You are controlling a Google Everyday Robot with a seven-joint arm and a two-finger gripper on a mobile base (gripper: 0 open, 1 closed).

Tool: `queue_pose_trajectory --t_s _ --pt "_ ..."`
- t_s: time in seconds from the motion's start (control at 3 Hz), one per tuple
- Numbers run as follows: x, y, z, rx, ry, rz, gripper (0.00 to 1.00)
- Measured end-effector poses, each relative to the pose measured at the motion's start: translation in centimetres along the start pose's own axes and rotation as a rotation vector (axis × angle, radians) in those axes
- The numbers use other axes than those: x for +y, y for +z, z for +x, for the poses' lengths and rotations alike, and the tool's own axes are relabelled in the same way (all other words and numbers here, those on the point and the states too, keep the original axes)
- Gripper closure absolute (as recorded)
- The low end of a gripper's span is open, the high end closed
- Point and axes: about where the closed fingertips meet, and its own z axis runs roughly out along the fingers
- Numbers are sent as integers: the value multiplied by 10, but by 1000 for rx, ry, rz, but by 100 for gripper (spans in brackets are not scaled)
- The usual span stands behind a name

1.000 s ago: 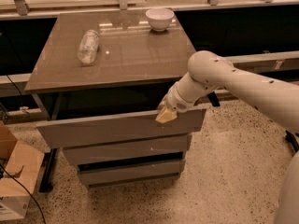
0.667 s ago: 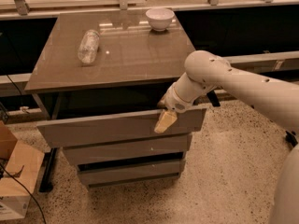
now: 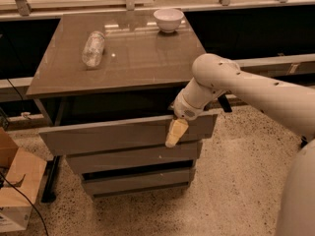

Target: Open top drawer

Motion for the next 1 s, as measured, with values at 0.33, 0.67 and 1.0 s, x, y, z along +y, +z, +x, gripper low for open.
queue_pose_trajectory --t_s 0.33,0.67,1.0 --pt "-1 6 7 47 9 -44 41" --pt "5 4 16 103 15 -83 64" --pt "12 0 19 119 20 -94 94"
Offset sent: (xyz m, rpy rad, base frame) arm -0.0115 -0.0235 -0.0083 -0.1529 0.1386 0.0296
